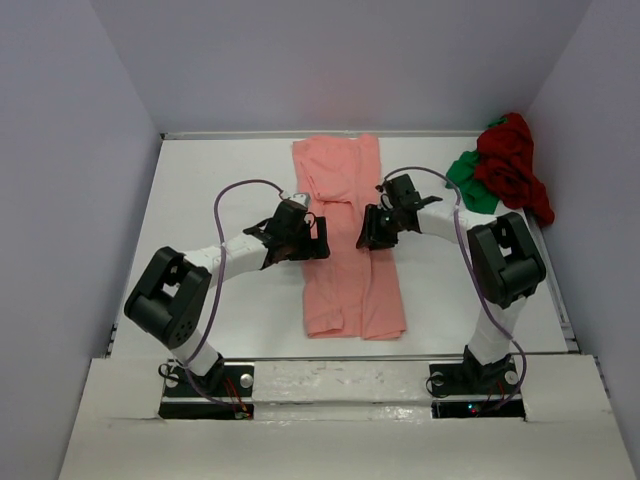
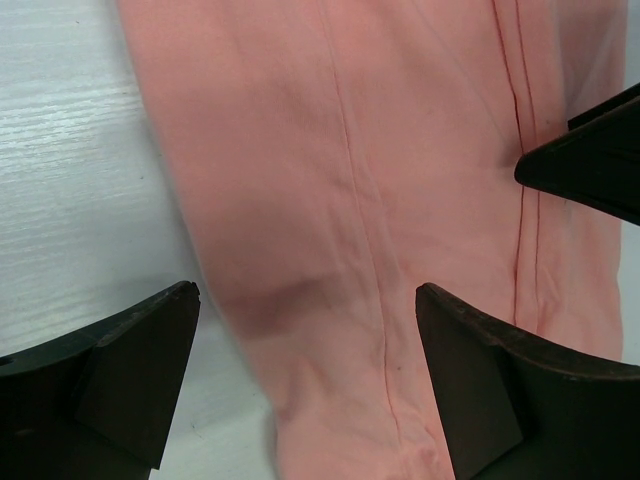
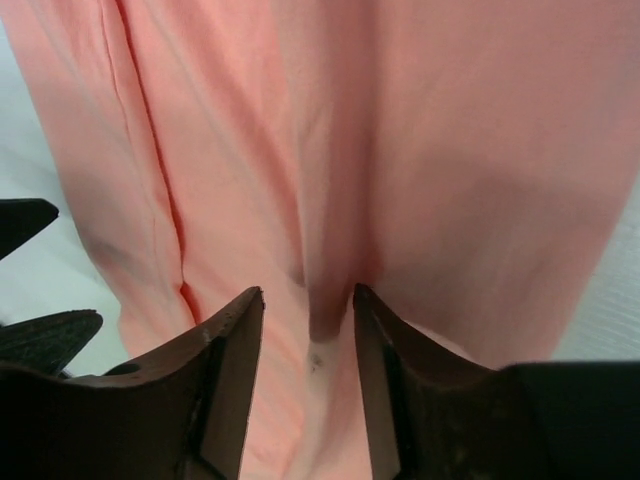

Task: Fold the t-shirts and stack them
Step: Fold the tshirt

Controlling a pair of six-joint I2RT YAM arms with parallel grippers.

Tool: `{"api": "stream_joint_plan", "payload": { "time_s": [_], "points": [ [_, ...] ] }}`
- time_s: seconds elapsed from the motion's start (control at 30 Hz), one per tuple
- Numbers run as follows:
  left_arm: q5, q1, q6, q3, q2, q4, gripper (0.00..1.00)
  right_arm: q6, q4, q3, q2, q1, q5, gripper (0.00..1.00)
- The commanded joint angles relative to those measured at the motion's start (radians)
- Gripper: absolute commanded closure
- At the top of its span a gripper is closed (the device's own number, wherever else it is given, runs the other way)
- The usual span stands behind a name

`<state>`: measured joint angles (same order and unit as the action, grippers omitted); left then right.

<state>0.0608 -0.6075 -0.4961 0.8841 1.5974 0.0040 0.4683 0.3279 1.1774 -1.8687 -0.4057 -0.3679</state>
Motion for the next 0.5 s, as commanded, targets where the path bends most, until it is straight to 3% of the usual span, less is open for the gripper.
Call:
{"api": "stream_joint_plan", "payload": {
  "time_s": [0.0, 0.03, 0.2, 0.47],
  "points": [
    [0.017, 0.000, 0.019, 0.036, 0.012, 0.021, 0.01, 0.010, -0.039, 0.024, -0.017, -0.027, -0.017, 0.59],
    [0.020, 0.000, 0.019, 0.033, 0.012, 0.022, 0.01, 0.013, -0.039, 0.024, -0.020, -0.027, -0.017, 0.68],
    [0.022, 0.002, 0.022, 0.024, 0.018, 0.027, 0.01, 0.018, -0.039, 0.031, -0.027, -0.038, -0.014, 0.93],
    [0.027, 0.000, 0.024, 0.016, 0.029, 0.036, 0.01, 0.027, -0.029, 0.068, -0.033, -0.065, -0.026, 0.91]
  ]
}}
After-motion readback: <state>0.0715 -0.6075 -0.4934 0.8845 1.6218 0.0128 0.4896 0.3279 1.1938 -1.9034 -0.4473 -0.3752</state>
